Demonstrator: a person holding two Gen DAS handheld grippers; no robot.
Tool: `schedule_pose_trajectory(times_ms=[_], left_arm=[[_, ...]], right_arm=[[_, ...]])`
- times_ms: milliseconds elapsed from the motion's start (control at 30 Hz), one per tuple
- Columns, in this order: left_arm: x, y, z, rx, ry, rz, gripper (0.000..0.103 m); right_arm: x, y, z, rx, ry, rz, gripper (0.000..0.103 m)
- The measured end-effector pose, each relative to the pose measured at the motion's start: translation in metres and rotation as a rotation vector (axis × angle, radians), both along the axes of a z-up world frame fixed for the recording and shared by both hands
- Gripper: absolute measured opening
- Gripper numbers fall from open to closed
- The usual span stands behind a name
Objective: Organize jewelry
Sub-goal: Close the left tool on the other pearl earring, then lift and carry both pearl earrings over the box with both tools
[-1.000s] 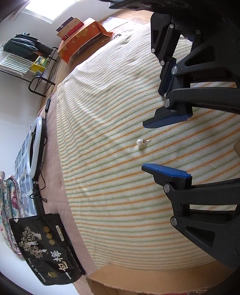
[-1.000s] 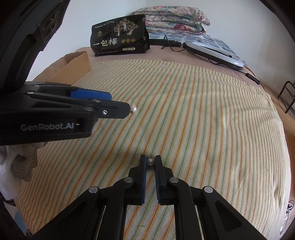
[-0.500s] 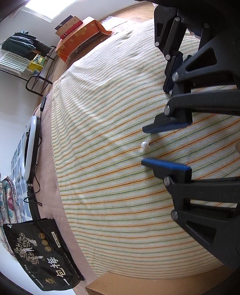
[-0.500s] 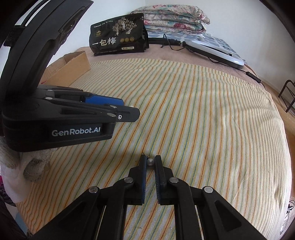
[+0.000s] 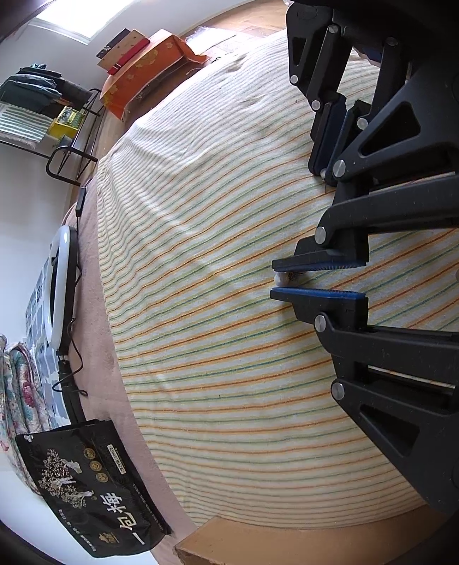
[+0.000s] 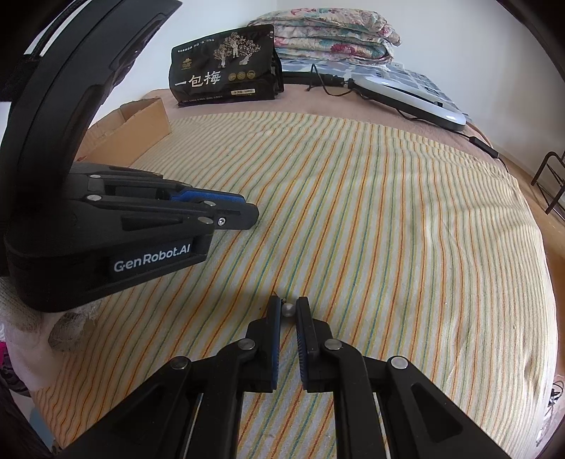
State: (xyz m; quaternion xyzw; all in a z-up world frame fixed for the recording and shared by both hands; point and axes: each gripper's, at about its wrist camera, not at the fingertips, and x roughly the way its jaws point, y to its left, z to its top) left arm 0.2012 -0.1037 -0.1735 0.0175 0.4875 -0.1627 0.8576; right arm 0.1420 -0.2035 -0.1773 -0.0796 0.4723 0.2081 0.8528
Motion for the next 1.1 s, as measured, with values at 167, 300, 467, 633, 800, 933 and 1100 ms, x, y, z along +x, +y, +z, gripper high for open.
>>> schedule_pose_trajectory(times_ms=[167,300,467,633,800,933,1100], left_arm=[[-0.007,0.003,0.013,-0.01,-0.028,0.002,0.007],[-0.015,0.01,0.029,-0.013,-0.064,0.007,0.007],[-0.025,0.026,0.051,-0.038,-0.105,0.025,0.007],[-0.039,0.045,0.077,-0.06,-0.154,0.056,0.007],[-0.056,0.065,0.103,-0.083,-0.202,0.091,0.007],[-0.072,0.078,0.122,-0.076,-0.257,0.107,0.007],[-0.088,0.1,0.135,-0.075,-0.292,0.136,0.007]], right_arm=[[-0.003,-0.001,0.009,0.003,-0.018,-0.004,0.006],[-0.006,-0.001,0.022,0.014,-0.042,-0.015,0.006],[-0.008,0.002,0.045,0.03,-0.086,-0.033,0.006],[-0.011,0.008,0.066,0.047,-0.126,-0.044,0.006],[-0.014,0.019,0.089,0.069,-0.169,-0.049,0.006],[-0.018,0.032,0.105,0.079,-0.203,-0.043,0.006],[-0.021,0.051,0.121,0.105,-0.23,-0.027,0.006]])
